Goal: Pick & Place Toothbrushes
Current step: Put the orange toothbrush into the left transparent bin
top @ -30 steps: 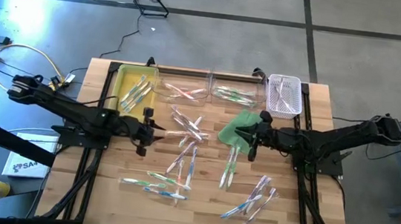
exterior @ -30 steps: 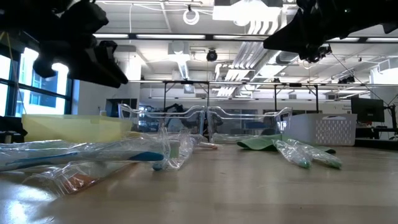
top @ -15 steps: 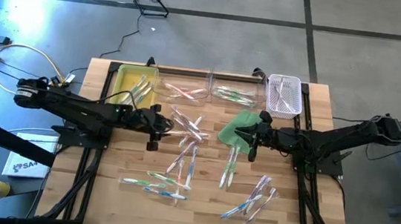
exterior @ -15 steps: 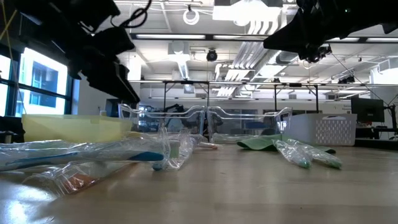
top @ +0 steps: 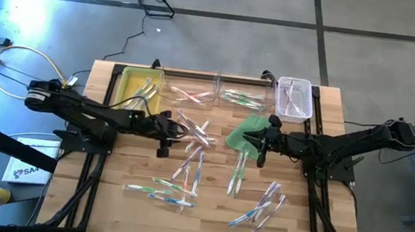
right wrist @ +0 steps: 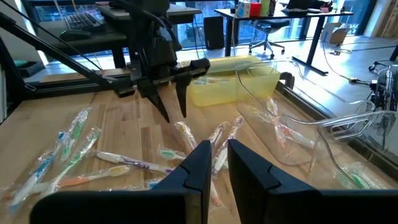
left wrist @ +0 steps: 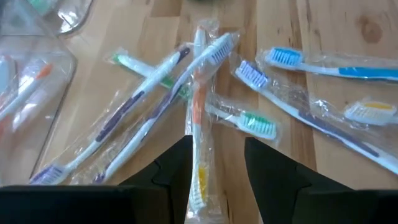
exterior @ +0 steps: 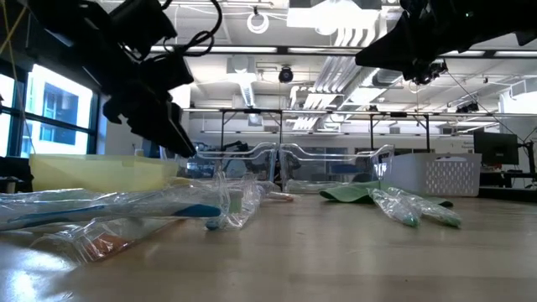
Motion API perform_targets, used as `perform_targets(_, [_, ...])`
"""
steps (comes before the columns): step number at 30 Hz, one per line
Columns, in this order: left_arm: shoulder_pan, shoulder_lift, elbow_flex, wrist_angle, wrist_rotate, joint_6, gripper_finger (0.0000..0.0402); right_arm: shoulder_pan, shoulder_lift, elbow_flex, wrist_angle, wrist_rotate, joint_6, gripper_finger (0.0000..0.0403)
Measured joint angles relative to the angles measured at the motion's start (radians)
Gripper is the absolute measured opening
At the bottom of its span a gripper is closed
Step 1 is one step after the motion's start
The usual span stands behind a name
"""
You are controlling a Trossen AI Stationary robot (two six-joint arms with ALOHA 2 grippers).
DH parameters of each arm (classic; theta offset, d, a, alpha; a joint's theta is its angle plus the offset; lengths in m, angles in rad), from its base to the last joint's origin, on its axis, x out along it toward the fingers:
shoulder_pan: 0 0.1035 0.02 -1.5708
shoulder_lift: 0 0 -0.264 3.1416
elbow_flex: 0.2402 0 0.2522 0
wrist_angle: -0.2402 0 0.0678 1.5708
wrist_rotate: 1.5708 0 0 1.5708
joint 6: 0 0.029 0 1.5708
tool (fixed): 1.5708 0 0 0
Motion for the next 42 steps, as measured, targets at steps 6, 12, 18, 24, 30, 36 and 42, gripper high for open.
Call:
perform_targets(6, [0.000, 0.042, 0.000, 0.021, 0.000, -0.019, 0.0141, 0.000, 0.000, 0.000, 0.000, 0.000, 0.000, 0.0045])
perform_targets(12, [0.003, 0.071, 0.000, 0.028, -0.010, -0.047, 0.0141, 0.000, 0.000, 0.000, 0.000, 0.000, 0.000, 0.0045])
perform_targets(18, [0.058, 0.102, 0.000, 0.025, 0.001, -0.093, 0.0141, 0.000, 0.000, 0.000, 0.000, 0.000, 0.000, 0.0045])
perform_targets(24, [0.109, 0.109, 0.000, 0.025, 0.087, -0.071, 0.0141, 0.000, 0.000, 0.000, 0.000, 0.000, 0.000, 0.0045])
perform_targets(30, [0.111, 0.108, 0.000, 0.026, 0.098, -0.053, 0.0141, 0.000, 0.000, 0.000, 0.000, 0.000, -0.001, 0.0045])
perform_targets(36, [0.111, 0.108, 0.000, 0.030, 0.098, -0.025, 0.0141, 0.000, 0.000, 0.000, 0.000, 0.000, -0.001, 0.0045])
perform_targets(42, [0.111, 0.108, -0.001, 0.089, 0.049, 0.007, 0.0141, 0.000, 0.000, 0.000, -0.001, 0.000, -0.001, 0.0045])
